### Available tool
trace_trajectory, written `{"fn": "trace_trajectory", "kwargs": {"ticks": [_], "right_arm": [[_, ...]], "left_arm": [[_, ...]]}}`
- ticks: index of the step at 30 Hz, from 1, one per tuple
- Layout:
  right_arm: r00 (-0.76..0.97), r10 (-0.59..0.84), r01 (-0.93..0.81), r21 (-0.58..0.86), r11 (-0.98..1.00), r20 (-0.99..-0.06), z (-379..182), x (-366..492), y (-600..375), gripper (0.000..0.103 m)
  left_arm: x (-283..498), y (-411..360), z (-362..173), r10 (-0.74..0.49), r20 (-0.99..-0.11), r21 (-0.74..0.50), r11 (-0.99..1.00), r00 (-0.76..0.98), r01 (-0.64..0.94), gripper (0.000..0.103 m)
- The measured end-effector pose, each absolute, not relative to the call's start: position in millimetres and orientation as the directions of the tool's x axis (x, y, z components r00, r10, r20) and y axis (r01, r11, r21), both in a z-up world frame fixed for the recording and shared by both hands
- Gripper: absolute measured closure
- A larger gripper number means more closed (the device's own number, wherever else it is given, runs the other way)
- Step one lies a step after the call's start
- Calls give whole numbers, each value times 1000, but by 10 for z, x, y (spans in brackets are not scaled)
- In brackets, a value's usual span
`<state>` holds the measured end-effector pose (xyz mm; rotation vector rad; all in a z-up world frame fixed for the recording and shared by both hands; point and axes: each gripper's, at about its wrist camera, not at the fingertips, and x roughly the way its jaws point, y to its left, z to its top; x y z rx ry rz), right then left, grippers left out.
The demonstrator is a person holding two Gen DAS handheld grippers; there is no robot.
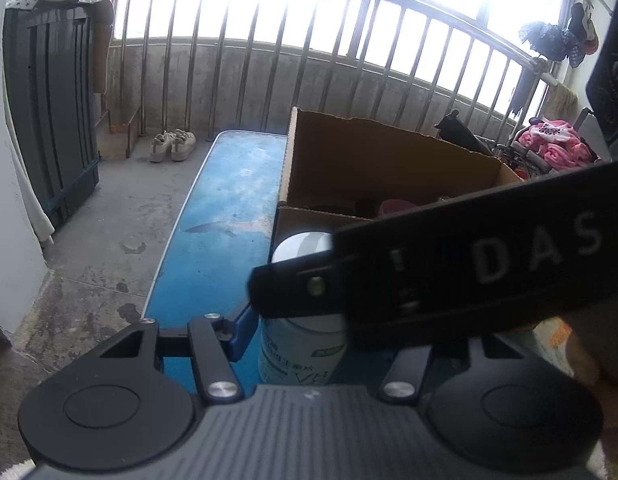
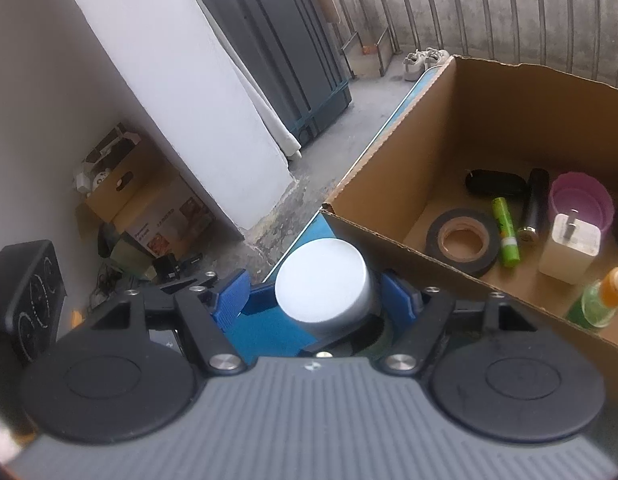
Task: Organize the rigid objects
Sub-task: 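Close the right tool around the white supplement jar and lift it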
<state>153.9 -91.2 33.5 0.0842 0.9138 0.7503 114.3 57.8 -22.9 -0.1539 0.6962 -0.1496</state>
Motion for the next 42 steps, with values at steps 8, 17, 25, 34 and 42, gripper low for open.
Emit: {"fn": "trace_trajectory", "kwargs": {"ticks": [8,17,25,34,42], "right_arm": [[376,616,-546,371,751,-693,267,1618,-878,36],[385,609,-542,364,757,-694,209,1639,-918,44],[406,577,-532,330,780,-709,225,1524,-1009,43],[460,504,-437,308,845,-731,274,1209,-1585,42],[493,469,-388,297,873,-733,245,1057,-1873,38]], "left_arm": [[1182,564,-235,-176,-624,-197,978,762,65,46],[1182,544,-229,-166,-627,-189,980,761,58,46],[1108,467,-226,-212,-619,-215,972,756,96,46],[937,115,-237,-368,-585,-267,929,723,257,46],[826,-116,-257,-416,-591,-242,909,690,340,46]]}}
